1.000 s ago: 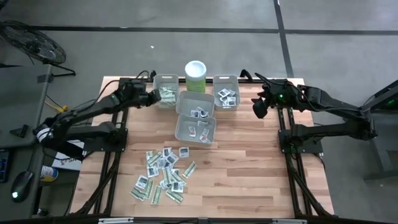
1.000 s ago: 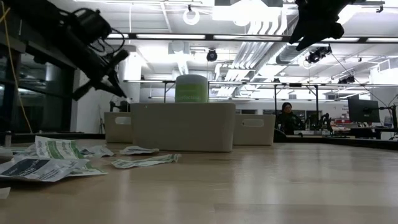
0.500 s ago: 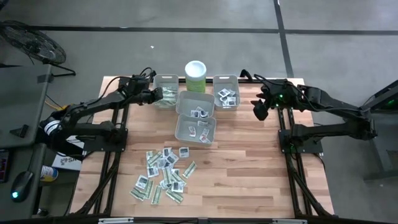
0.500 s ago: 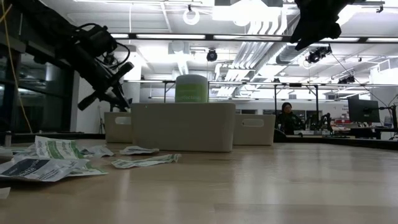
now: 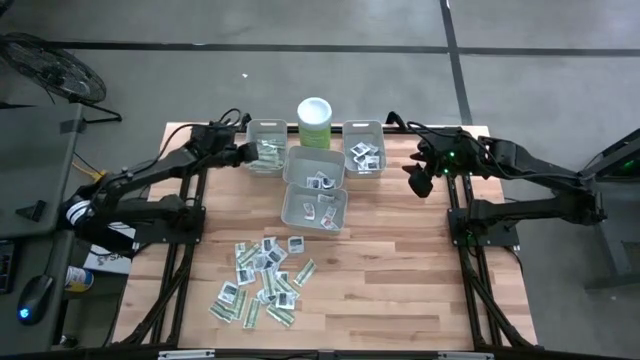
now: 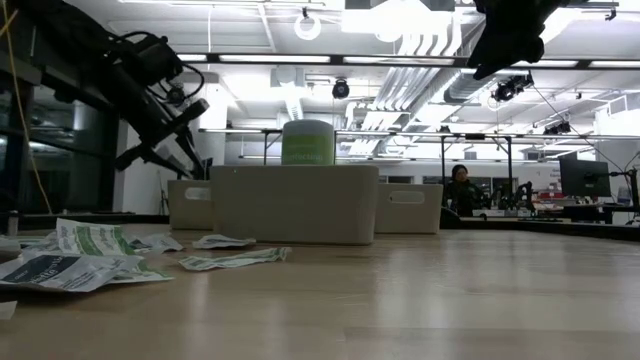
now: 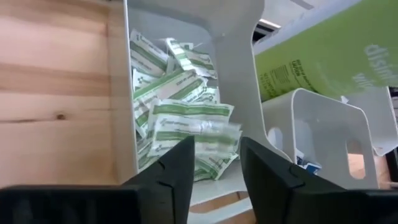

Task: Pick & Place First Aid Supplies
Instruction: Put the bandage pack into the left bin

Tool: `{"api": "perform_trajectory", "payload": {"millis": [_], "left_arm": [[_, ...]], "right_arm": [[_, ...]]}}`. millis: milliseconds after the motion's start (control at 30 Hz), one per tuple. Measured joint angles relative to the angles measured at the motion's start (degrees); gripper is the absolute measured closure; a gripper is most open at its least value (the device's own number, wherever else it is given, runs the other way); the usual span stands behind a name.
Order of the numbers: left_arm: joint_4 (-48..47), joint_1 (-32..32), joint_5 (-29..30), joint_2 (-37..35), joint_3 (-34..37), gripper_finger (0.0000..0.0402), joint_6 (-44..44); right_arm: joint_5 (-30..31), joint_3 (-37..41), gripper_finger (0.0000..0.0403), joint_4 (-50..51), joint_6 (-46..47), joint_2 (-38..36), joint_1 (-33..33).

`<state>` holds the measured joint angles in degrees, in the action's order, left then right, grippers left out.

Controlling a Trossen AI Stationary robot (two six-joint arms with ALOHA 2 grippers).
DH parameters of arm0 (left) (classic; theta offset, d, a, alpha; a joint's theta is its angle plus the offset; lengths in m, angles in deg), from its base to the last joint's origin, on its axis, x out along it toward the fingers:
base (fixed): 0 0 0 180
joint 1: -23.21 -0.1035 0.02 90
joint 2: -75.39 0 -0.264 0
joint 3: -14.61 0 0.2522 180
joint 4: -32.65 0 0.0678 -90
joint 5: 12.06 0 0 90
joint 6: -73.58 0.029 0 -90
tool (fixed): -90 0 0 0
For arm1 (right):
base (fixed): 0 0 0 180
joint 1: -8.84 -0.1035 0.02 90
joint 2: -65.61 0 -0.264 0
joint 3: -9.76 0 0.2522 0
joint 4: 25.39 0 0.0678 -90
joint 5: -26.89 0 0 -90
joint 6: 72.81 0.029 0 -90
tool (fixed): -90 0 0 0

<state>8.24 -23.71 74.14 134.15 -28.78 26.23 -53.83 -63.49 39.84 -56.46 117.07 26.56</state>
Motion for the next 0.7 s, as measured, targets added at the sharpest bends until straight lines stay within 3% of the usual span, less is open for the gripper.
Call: {"api": "perform_trajectory", "payload": {"millis": [267, 567, 700], "left_arm": [[-7.2, 0.0, 0.5, -8.8, 0.0, 0.0263, 2.9], [-16.6, 0.6, -12.4, -18.6, 0.0, 0.0263, 3.6], [-20.5, 6.2, -13.5, -21.2, 0.0, 0.0263, 3.5]], "right_arm": [[-0.6, 0.0, 0.0203, 0.0, 4.9, 0.0, 0.0], [-0.3, 0.0, 0.0203, -0.6, 12.3, 0.2, -1.4], [0.7, 0.5, 0.0203, -1.9, 16.8, 1.0, -4.7]]}}
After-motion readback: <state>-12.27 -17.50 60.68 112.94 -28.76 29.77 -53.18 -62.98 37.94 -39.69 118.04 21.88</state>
